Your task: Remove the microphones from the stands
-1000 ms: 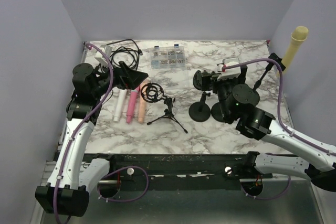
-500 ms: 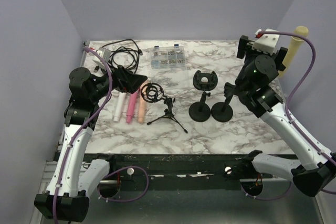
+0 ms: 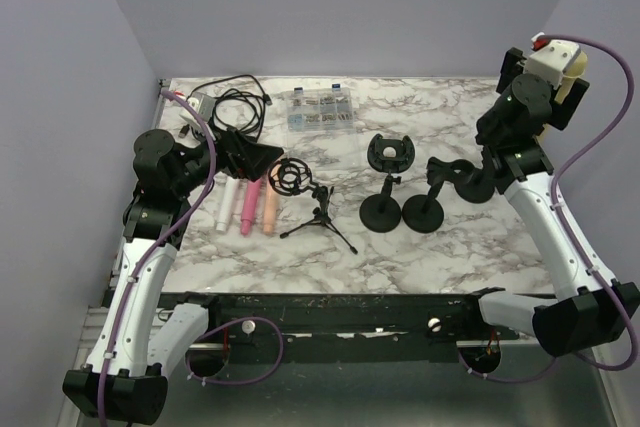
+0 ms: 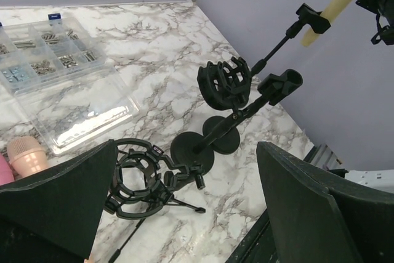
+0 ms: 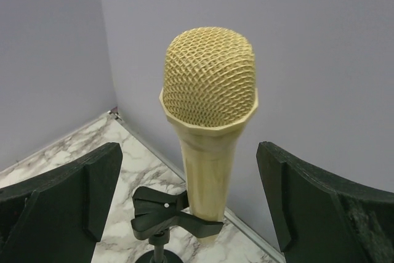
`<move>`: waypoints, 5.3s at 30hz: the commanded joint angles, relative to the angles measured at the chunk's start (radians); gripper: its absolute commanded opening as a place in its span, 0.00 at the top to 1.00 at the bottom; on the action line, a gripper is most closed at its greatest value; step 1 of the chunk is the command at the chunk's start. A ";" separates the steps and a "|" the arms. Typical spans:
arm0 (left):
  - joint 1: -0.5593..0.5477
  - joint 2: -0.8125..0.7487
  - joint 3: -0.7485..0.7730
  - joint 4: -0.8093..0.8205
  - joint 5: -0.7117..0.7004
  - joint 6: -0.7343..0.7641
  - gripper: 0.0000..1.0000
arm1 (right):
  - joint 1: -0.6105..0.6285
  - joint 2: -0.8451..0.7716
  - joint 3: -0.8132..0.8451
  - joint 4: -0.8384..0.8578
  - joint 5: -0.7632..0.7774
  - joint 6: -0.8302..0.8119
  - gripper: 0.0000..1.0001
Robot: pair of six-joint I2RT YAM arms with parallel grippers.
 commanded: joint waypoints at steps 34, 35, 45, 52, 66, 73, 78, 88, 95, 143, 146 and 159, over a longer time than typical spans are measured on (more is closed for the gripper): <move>-0.085 0.049 -0.090 0.266 0.119 -0.122 0.10 | -0.165 -0.005 -0.122 -0.011 -0.248 0.022 0.99; -0.119 0.052 -0.075 0.246 0.110 -0.088 0.10 | -0.164 -0.028 -0.130 -0.030 -0.250 0.040 0.99; -0.476 0.172 0.071 0.349 -0.027 -0.064 0.12 | -0.165 -0.230 -0.130 -0.354 -0.392 0.224 0.99; -0.666 0.464 0.283 0.470 -0.051 -0.004 0.15 | -0.165 -0.339 -0.187 -0.394 -0.486 0.235 0.99; -0.768 0.913 0.746 0.383 0.042 0.112 0.16 | -0.165 -0.408 -0.295 -0.235 -0.554 0.259 0.99; -0.768 1.168 0.995 0.351 0.201 0.167 0.15 | -0.165 -0.454 -0.321 -0.245 -0.595 0.262 0.99; -0.779 1.270 1.072 0.415 0.186 0.216 0.09 | -0.165 -0.453 -0.321 -0.258 -0.603 0.264 0.99; -0.806 1.424 1.228 0.507 0.145 0.243 0.06 | -0.165 -0.446 -0.310 -0.272 -0.626 0.265 0.99; -0.825 1.502 1.295 0.553 0.148 0.223 0.11 | -0.165 -0.442 -0.297 -0.272 -0.632 0.268 0.99; -0.877 1.511 1.269 0.311 0.008 0.361 1.00 | -0.165 -0.395 0.150 -0.303 -0.703 0.313 0.99; -0.888 1.525 1.261 0.273 -0.013 0.391 1.00 | -0.165 -0.410 0.142 -0.316 -0.711 0.313 0.99; -0.907 1.554 1.158 0.242 -0.061 0.447 1.00 | -0.165 -0.449 0.099 -0.324 -0.712 0.344 0.99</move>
